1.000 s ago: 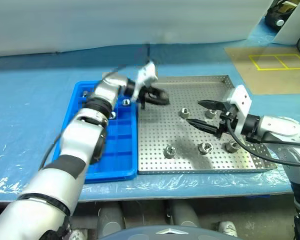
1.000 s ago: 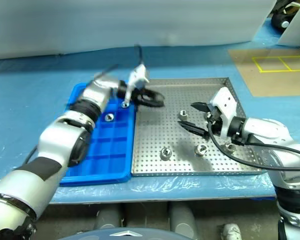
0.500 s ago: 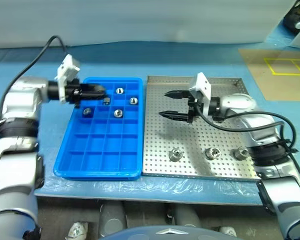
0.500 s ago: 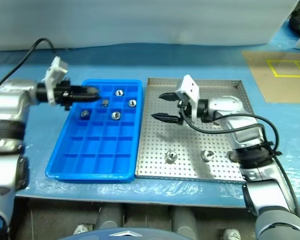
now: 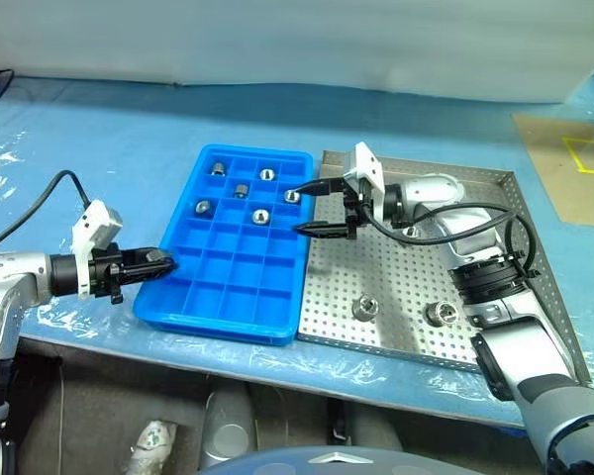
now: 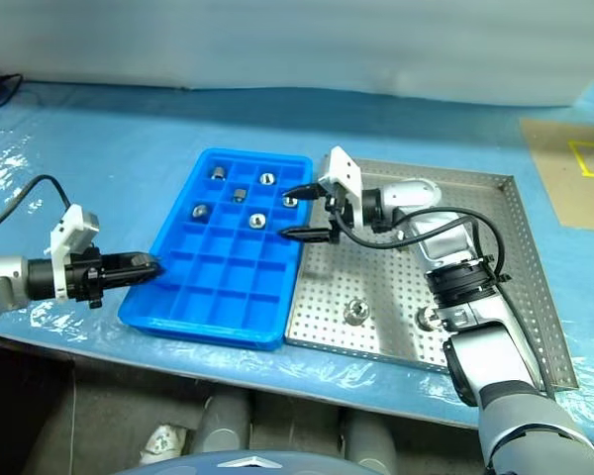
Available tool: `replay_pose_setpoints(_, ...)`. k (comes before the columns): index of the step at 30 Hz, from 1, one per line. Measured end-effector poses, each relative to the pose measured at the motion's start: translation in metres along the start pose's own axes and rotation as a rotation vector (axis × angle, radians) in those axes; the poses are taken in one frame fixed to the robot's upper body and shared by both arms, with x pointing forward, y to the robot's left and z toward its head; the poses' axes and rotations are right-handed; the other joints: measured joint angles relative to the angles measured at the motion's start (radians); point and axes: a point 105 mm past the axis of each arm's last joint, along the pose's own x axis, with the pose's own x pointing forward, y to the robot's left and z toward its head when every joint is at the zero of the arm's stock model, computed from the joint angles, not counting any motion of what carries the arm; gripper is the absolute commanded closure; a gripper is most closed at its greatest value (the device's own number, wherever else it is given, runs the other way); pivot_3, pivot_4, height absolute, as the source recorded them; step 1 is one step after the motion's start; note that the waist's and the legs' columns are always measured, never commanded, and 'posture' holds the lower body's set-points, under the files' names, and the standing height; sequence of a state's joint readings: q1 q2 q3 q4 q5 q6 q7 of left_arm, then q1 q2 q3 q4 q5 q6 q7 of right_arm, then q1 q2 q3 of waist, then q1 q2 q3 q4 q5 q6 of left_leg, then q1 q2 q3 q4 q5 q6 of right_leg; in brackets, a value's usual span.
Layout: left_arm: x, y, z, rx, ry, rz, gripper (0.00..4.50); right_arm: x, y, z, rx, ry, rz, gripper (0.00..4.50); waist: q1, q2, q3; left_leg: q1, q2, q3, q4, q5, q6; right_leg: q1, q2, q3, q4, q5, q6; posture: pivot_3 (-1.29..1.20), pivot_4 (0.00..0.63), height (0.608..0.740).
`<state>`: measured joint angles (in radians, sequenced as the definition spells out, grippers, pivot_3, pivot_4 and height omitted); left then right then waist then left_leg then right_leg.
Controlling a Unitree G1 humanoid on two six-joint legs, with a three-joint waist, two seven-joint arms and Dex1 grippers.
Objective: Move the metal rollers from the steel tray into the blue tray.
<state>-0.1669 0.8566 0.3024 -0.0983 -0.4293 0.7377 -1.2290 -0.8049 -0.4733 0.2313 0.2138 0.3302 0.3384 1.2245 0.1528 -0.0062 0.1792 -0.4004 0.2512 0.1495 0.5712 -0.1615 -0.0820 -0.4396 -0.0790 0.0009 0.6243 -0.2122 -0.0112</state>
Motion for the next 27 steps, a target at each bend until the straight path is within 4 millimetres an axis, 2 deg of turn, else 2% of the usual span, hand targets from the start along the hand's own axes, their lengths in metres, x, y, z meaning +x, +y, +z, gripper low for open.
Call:
replay_pose_setpoints(5,0.005,0.003,-0.006,0.014,0.015,0.015,3.16,0.0,0.001,0.0,0.001,0.001,0.007,0.48,-0.001,0.0,0.0,0.002,0.003,0.0,0.0,0.001,-0.002,0.001,0.003,0.0,0.001,0.0,-0.001,0.18,0.15,0.74)
replay_pose_setpoints(11,0.015,0.008,-0.003,0.064,0.001,0.03,3.16,0.0,0.004,0.0,0.0,0.006,0.011,0.48,-0.003,0.001,-0.001,0.003,0.003,0.0,0.0,0.003,-0.006,0.001,0.005,0.0,0.0,0.0,-0.001,0.16,0.15,0.74)
replay_pose_setpoints(17,0.03,0.006,-0.008,0.087,0.007,0.003,1.34,-0.004,0.005,-0.007,0.011,0.029,-0.008,0.48,-0.014,0.002,-0.002,0.007,0.003,0.0,-0.001,0.004,-0.006,0.001,0.006,0.001,0.002,0.0,-0.001,0.14,0.15,0.74)
replay_pose_setpoints(21,0.029,0.01,-0.008,0.087,0.03,0.003,1.34,-0.005,0.005,-0.004,-0.005,0.029,-0.013,0.48,-0.029,0.002,-0.002,0.013,0.003,0.0,-0.005,0.005,-0.008,0.004,0.006,0.002,0.003,0.001,-0.001,0.12,0.15,0.74)
replay_pose_setpoints(25,0.028,0.029,0.012,0.123,0.012,0.057,1.34,-0.01,0.005,-0.007,0.005,0.038,-0.035,0.48,-0.029,0.002,-0.002,0.014,0.003,0.0,-0.007,0.007,-0.012,0.004,0.006,0.002,0.003,0.001,-0.002,0.08,0.15,0.74)
replay_pose_setpoints(27,0.028,0.037,0.038,0.179,-0.032,0.077,1.34,-0.013,0.005,-0.01,0.015,0.045,-0.049,0.48,-0.025,0.002,-0.002,0.012,0.003,0.0,-0.006,0.008,-0.012,0.005,0.006,0.002,0.003,0.001,-0.002,0.05,0.15,0.74)
